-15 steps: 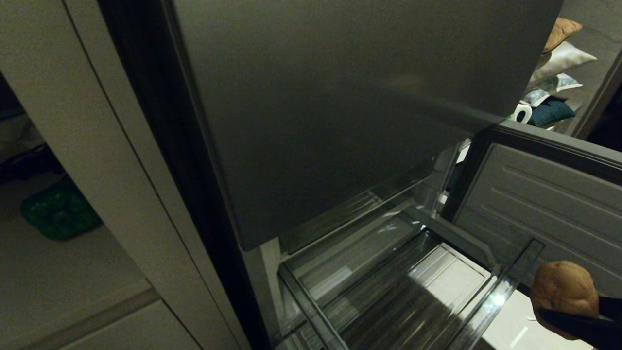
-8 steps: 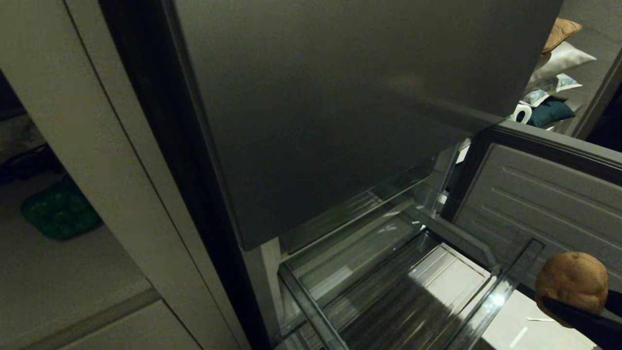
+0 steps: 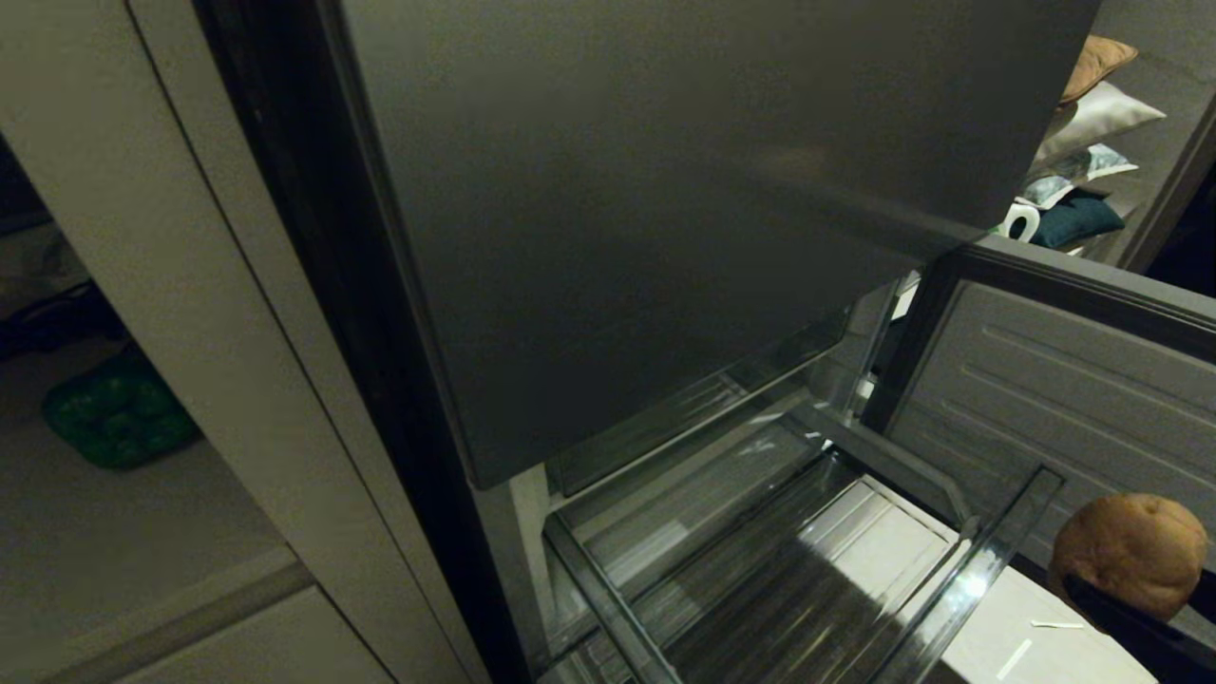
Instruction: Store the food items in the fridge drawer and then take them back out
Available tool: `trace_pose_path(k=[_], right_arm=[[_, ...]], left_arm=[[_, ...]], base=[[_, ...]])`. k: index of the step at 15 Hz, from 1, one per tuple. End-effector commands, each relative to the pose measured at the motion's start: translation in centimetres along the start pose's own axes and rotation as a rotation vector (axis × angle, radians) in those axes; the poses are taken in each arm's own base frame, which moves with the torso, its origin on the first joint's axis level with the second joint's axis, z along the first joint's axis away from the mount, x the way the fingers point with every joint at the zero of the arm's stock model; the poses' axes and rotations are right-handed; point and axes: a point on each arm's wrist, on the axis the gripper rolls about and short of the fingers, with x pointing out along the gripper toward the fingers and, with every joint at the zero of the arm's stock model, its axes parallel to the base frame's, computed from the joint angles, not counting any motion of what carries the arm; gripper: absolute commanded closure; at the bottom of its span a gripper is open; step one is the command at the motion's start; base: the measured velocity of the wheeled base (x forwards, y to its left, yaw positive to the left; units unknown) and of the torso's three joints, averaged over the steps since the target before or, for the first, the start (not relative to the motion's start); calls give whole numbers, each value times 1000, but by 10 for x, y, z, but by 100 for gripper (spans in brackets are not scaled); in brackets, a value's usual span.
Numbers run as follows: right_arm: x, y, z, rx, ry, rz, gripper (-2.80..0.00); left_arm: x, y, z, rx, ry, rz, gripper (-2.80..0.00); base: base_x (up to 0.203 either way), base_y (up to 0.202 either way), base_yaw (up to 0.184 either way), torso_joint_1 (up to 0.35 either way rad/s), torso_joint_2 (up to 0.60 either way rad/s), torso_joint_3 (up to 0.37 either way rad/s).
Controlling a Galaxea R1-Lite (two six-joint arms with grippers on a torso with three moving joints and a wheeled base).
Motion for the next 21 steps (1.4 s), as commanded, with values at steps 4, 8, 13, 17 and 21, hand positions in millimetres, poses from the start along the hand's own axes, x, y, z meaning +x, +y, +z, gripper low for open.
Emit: trace_pose_path(k=[4,8,13,17,21], right_arm=[[-6,2,-13,-75,-83,55,0],[-13,3,-12,-86,-117,45,0],[-34,3,-19,-89,-146,-2,0],[-55,5,-33,-87,-152,-66,0],[-66,8,-55,-70,-70,-96,0]], left_arm=[[0,0,0,0,1,0,0],[0,0,0,0,1,0,0],[0,0,0,0,1,0,0],[0,0,0,0,1,0,0],[0,0,0,0,1,0,0]], base=[[0,0,0,0,0,0],[0,0,0,0,0,0],[0,0,0,0,0,0],[0,0,0,0,0,0],[0,0,0,0,0,0]])
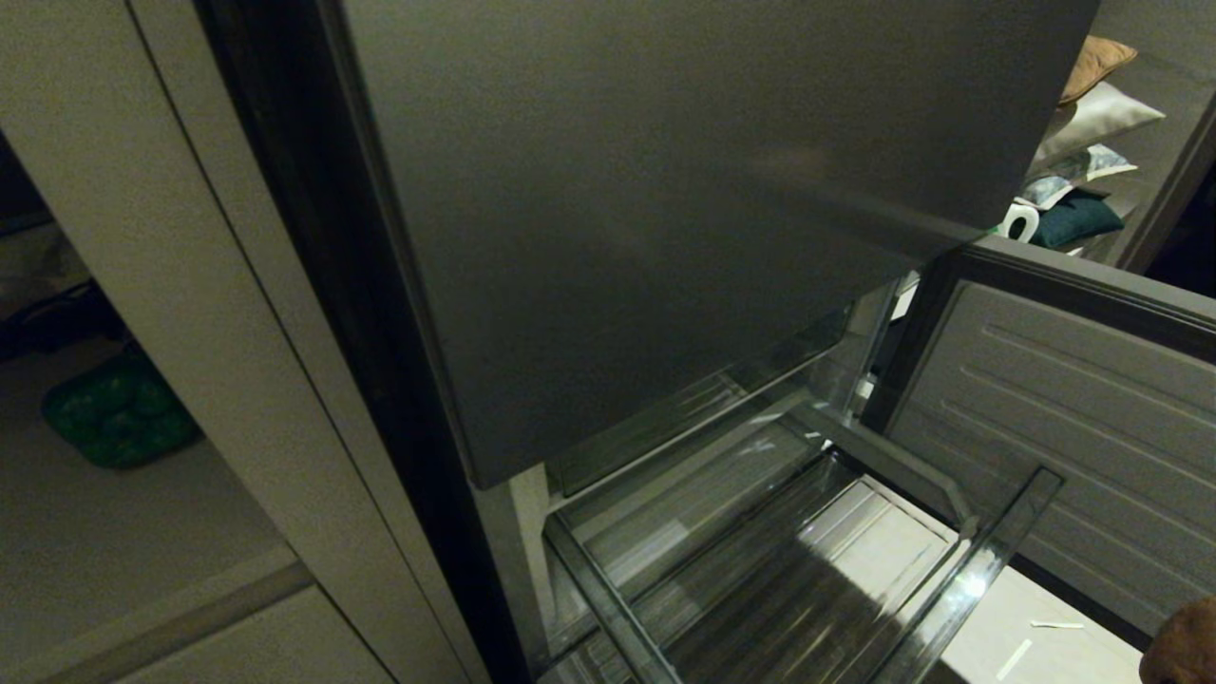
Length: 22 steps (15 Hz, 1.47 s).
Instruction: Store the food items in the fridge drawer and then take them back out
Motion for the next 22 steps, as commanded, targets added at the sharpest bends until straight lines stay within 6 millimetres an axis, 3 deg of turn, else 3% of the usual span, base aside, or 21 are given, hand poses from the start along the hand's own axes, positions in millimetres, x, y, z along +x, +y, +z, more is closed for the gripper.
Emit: trace_pose_path(k=[1,14,22], right_arm=[[-8,3,-17,8,38,-12,0],[-11,4,-37,-19,240,-96,0],[-28,8,-38,-21,28,-223,0]], left_arm=[[0,0,0,0,1,0,0],[0,0,0,0,1,0,0],[0,0,0,0,1,0,0]], base=[[0,0,0,0,0,0],[0,0,0,0,0,0],[0,0,0,0,0,0]])
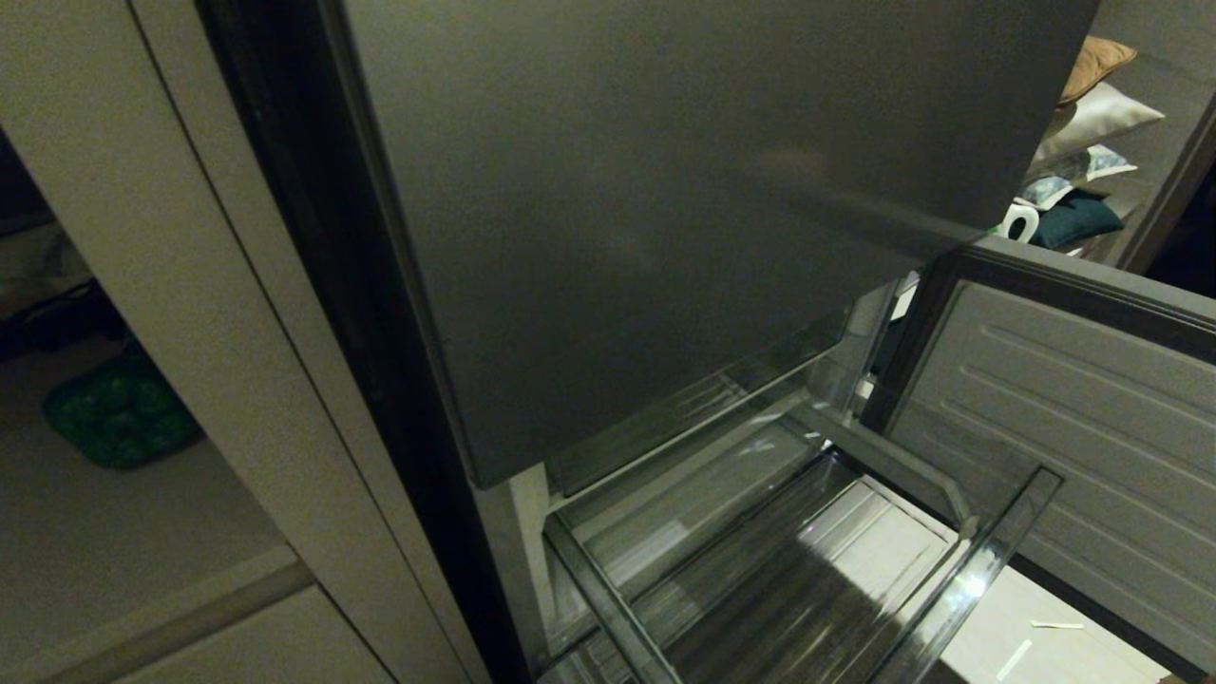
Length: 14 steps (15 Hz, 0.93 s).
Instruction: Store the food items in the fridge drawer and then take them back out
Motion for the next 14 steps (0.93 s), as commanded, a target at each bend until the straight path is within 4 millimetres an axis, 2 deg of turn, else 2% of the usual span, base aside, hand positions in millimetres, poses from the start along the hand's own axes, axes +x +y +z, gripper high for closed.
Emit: trace_pose_path(k=[1,14], right_arm=[[-7,2,-11,-7,-91,-10,0],[-7,2,-11,2,-90,-1,0]], left_arm=[[0,0,0,0,1,0,0],[0,0,0,0,1,0,0]], base=[[0,0,0,0,0,0],[0,0,0,0,0,0]])
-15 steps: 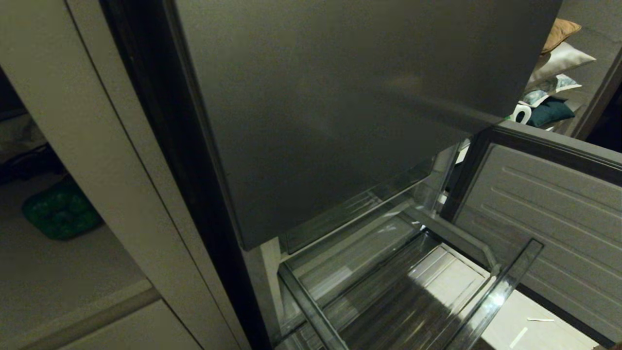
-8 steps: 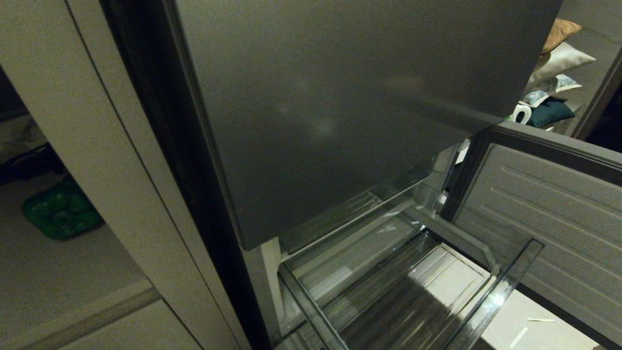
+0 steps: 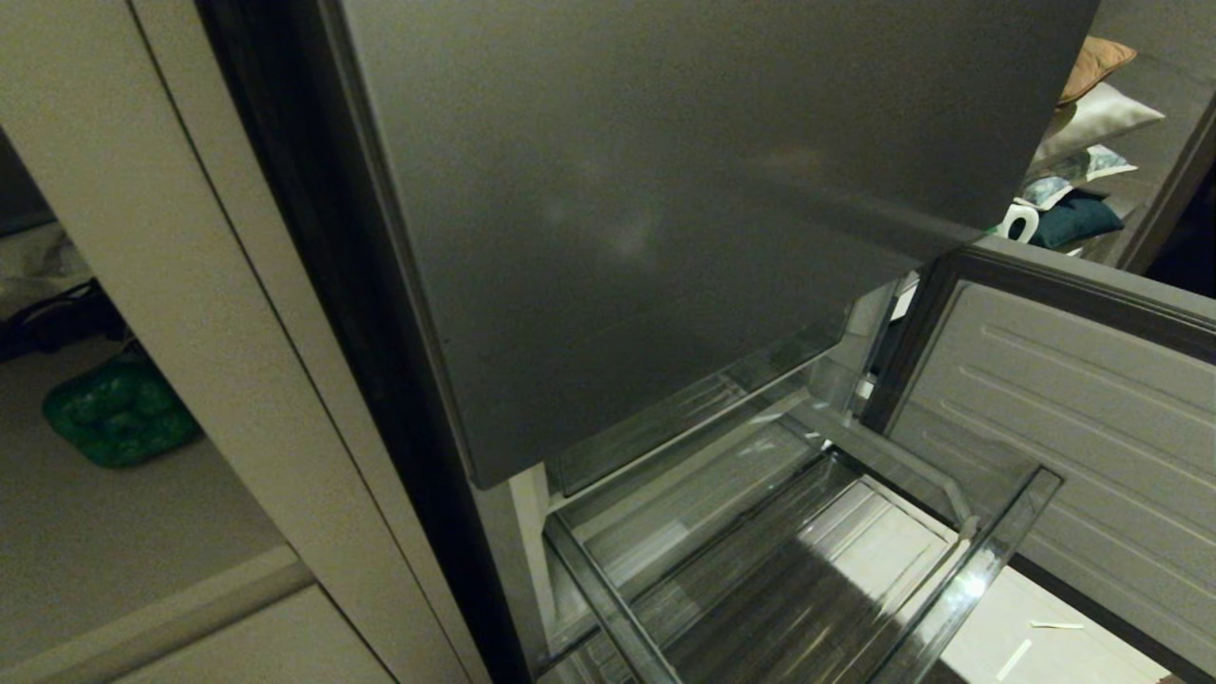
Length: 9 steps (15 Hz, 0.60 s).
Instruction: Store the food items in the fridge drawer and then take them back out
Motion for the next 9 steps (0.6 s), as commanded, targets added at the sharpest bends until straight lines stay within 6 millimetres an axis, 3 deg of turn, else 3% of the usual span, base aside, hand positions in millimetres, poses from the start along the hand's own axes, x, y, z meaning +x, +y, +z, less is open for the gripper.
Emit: trace_pose_path(k=[1,7,9], right_arm=[[2,1,-8,2,28,5,0],[2,1,-8,8,29,3,0],[2,1,-9,8,30,3,0]], left_arm=[[0,0,0,-1,1,0,0],[0,0,0,-1,1,0,0],[0,0,0,-1,1,0,0]], base=[[0,0,0,0,0,0],[0,0,0,0,0,0],[-138,0,-1,15,5,-1]])
